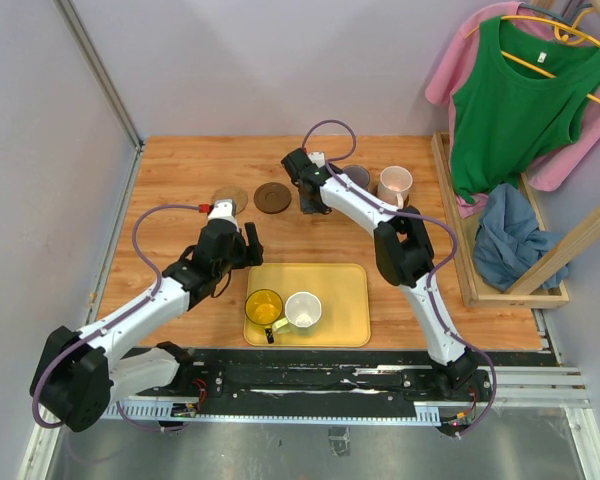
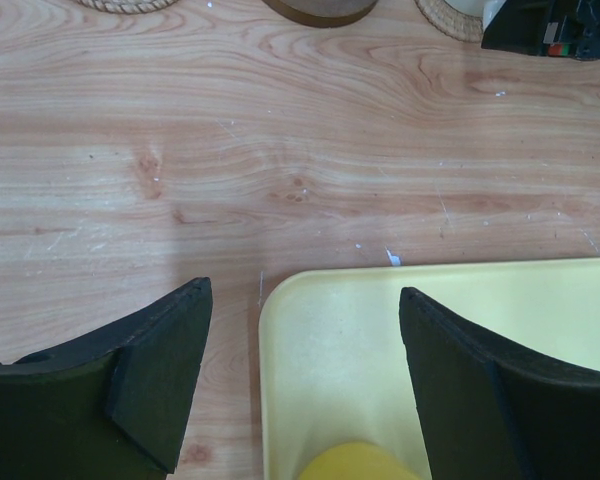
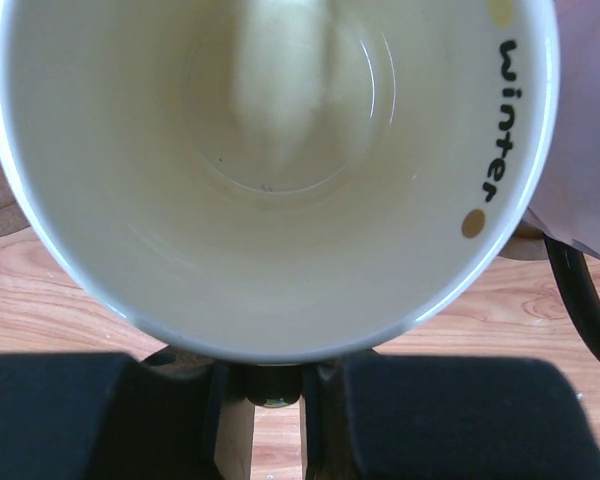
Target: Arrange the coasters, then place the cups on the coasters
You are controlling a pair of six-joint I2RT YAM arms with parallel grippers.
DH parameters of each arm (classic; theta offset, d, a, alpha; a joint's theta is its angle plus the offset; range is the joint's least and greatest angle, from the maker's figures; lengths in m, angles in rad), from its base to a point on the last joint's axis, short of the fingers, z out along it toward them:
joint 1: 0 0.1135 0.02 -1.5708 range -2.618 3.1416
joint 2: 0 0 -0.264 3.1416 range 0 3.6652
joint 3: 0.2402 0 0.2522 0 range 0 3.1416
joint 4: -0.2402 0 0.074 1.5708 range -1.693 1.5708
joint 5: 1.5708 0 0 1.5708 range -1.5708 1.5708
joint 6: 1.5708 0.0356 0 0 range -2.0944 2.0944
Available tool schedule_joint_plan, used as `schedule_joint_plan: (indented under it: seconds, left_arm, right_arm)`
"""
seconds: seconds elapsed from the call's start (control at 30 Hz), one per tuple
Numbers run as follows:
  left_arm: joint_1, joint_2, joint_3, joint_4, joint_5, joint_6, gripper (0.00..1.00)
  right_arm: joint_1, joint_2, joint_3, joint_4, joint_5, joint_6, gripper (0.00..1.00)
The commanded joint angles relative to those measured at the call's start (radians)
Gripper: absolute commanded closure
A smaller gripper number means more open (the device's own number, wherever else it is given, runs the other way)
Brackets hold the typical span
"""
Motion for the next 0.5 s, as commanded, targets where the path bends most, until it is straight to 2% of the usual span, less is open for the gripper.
schedule_joint_plan:
  seconds: [0.0, 0.03, 0.17, 0.33, 0.47]
  left_arm:
    - [0.009, 0.007, 0.019, 0.034, 0.006, 0.0, 0.21]
    - [0.009, 0.009, 0.02, 0.033, 0.006, 0.0, 0.21]
    - [0.008, 0.012, 0.018, 0.038, 0.009, -0.004, 0.21]
    - [0.008, 0.011, 0.018, 0.039, 0.009, -0.005, 0.21]
    - [0.009, 0.009, 0.016, 0.038, 0.01, -0.006, 0.21]
  right_arm:
    - [-0.017, -0.008, -0.004, 0.052, 0.001, 0.015, 0.99]
    - [-0.017, -0.006, -0.005, 0.053, -0.004, 0.015, 0.99]
    - [-0.017, -0.01, -0.013, 0.055, -0.017, 0.02, 0.88]
    - [-0.017, -0.018, -0.028, 0.055, -0.026, 0.025, 0.64]
    - [-0.016, -0.038, -0.054, 0.054, -0.026, 0.031, 0.54]
